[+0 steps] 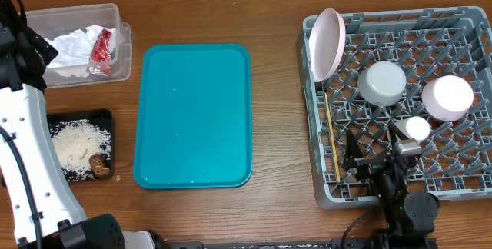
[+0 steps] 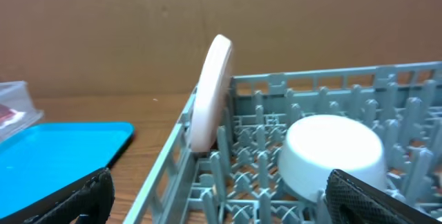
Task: Sort waste into correct bins and load items into the dishwasher
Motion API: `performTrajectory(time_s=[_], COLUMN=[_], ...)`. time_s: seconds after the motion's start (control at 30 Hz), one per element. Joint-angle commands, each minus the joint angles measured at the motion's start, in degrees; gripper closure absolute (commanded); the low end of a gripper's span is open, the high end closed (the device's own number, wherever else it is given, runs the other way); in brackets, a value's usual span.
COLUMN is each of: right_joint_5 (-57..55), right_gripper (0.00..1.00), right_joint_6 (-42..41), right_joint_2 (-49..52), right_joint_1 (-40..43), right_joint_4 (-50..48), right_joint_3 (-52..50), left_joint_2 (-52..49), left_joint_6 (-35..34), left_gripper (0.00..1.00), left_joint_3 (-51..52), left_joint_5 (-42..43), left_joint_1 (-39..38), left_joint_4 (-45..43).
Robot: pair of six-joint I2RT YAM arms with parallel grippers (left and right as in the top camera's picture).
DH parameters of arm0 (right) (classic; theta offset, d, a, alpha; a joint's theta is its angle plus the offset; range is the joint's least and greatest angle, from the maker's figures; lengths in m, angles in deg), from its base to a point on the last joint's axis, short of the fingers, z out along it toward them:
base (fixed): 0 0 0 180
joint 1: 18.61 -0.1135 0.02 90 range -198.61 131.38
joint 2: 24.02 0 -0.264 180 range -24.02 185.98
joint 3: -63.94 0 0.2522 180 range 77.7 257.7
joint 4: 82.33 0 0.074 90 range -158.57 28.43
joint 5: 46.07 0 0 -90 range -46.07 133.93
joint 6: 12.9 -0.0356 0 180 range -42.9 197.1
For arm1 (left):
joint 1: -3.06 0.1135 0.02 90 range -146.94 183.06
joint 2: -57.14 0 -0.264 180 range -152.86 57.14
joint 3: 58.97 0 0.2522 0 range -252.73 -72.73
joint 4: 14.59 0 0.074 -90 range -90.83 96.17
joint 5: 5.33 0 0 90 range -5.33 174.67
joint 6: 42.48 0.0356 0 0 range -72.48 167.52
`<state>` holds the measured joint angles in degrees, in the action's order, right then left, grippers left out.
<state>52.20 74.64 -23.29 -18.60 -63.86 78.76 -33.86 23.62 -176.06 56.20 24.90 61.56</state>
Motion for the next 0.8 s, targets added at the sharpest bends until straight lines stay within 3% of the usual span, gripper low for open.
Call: performTrajectory(time_s=[0.0, 0.13, 0.27, 0.77], right_joint_5=[-2.89, -3.17, -8.66, -8.22], right_gripper=[0.0, 0.0, 0.0, 0.0], right_joint_6=[1.18, 0.59, -6.14, -4.85], right_joint_2=[-0.59, -0.59, -0.59, -0.59], right_joint_1=[0.37, 0.39, 0.39, 0.37], right_joint_4=[-0.13, -0.13, 0.2, 0.15], right_joint_3=[-0.59, -0.59, -0.59, -0.59], left_joint_2=[-0.28, -0.28, -0.28, -0.28], left_joint_6=[-0.55, -0.55, -0.55, -0.55], left_gripper=[0.0, 0.0, 0.0, 0.0], left_joint_3=[0.04, 0.04, 0.04, 0.04], left_joint_5=[0.24, 0.24, 0.22, 0.22], left_joint_1=[-0.11, -0.11, -0.11, -0.11], left_joint_4=[-0.02, -0.02, 0.0, 0.0])
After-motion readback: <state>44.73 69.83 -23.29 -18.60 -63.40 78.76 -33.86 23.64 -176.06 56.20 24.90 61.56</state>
